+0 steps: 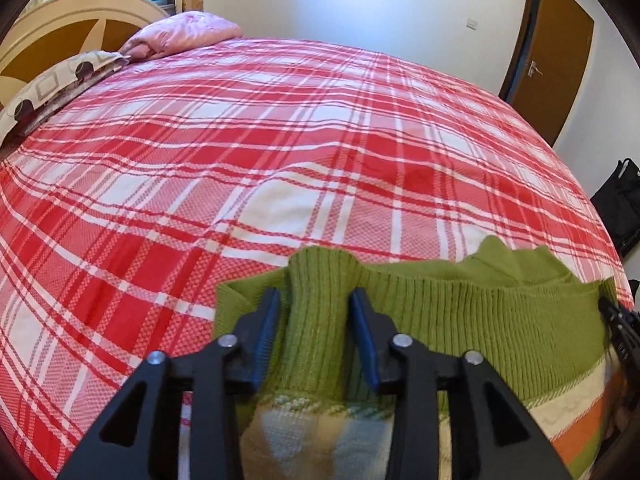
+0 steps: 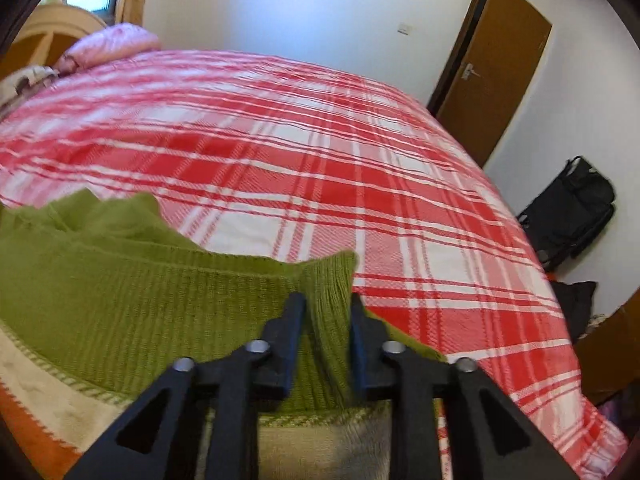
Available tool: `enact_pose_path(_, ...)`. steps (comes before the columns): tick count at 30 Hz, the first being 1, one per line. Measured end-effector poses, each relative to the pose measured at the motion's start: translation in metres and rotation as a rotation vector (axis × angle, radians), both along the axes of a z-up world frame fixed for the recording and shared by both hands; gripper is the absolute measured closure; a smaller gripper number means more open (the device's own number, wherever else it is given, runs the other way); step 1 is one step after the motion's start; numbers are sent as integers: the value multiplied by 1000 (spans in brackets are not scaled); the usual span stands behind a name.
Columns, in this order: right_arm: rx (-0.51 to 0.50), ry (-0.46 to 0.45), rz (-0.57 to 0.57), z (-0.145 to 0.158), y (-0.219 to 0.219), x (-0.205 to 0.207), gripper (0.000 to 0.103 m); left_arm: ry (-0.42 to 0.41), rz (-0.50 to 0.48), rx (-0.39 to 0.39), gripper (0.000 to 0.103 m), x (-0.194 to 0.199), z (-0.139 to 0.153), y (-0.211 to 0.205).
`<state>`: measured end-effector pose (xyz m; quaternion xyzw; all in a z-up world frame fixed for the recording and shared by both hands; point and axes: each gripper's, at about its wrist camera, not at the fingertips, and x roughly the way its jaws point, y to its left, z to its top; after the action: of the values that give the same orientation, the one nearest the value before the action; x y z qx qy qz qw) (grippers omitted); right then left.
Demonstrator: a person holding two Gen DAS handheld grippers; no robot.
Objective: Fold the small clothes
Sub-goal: 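Lift the hem with both tools and flip the sweater over, then lay the flipped sweater flat and open both tools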
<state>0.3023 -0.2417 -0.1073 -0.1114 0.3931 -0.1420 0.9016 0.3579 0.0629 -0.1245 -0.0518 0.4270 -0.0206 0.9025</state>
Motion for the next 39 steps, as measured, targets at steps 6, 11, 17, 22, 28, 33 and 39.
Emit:
enact_pose_path(6,8,-13,-55,5,-10,-4,50,-41,123,-8,34,-27,34,42)
enact_pose_path(11,-93,-251,-129,46,1,-47,50,-101,148,109,31,-62,64,66)
enact_pose_path(17,95,-234,29,71,34,-126,50,-132,43,84,31,-95,71,55)
enact_pose_path(22,141,-149,103,43,61,-167,50,-133,-99,96,31,-128,53,6)
enact_pose_path(28,233,-82,49,-3,54,-175,49,-45,-148,127,31,-145,19,-25)
enact_pose_path(33,237,-104,55,-1,54,-182,47,-28,-133,173,27,-145,7,-31)
enact_pose_path(39,247,-118,61,-2,52,-182,46,-57,-108,221,13,-148,0,-31)
